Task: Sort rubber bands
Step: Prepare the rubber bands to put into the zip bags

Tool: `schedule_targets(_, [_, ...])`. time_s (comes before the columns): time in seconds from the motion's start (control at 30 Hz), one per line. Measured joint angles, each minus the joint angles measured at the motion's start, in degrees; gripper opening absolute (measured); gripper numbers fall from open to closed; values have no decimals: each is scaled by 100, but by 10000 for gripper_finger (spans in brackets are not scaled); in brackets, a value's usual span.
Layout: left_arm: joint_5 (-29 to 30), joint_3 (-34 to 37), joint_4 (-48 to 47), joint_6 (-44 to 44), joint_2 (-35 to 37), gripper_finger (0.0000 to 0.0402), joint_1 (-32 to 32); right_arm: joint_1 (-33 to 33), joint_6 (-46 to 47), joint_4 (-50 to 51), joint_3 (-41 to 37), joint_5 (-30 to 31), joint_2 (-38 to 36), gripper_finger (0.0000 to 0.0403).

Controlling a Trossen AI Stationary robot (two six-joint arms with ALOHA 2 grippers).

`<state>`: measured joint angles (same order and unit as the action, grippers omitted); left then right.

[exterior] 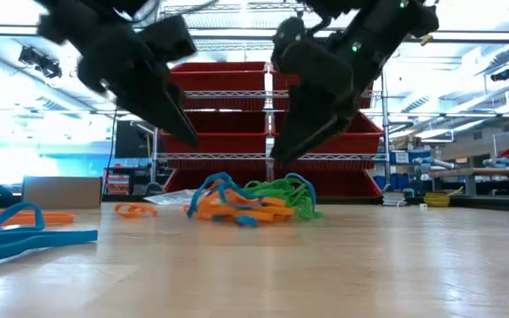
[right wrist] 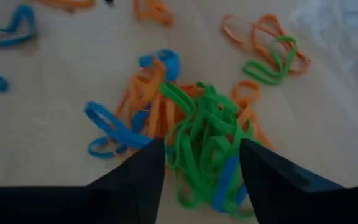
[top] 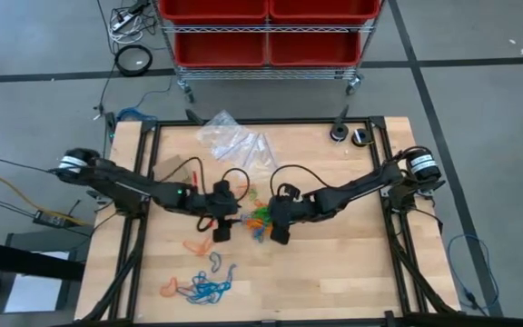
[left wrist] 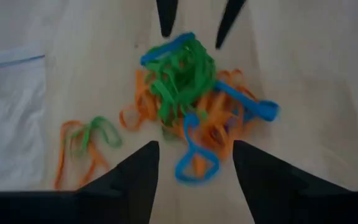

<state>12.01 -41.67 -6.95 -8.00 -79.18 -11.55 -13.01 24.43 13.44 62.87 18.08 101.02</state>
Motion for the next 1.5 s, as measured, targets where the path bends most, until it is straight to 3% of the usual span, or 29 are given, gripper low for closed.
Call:
schedule_targets(0.1, [-117, 0, -731, -326, 368, 212, -345, -120, -217, -545, 0, -300, -55, 195])
schedule_targets(0.27, [-154, 14, -1848, -1079, 432, 214, -1390, -569, -1023, -2436, 4, -1385, 255, 197])
schedule_targets(0.43, [-53, 116, -2015, -2054, 370, 214, -2540, -944, -1407, -3608, 4, -1718, 823, 199])
schedule_targets(0.67, [331, 173, -2096, -3587, 227, 214, -4005, -971, -1095, -4250, 2, -1934, 1466, 198])
schedule_targets(0.9, [328, 175, -1922, -4846, -413, 214, -5203, -961, -1150, -4727, 2, -1935, 1599, 195])
schedule_targets(1.23, [587, 107, -1789, -5798, -1284, 211, -5942, -872, -1150, -4826, 2, -1856, 1599, 194])
schedule_targets(1.37, [1064, 72, -1682, -5741, -1494, 174, -5956, -842, -1150, -4910, 2, -1805, 1599, 194])
schedule_targets(1.5, [1292, 70, -1438, -5377, -1559, 79, -5849, -834, -1115, -4930, 2, -1805, 1601, 194])
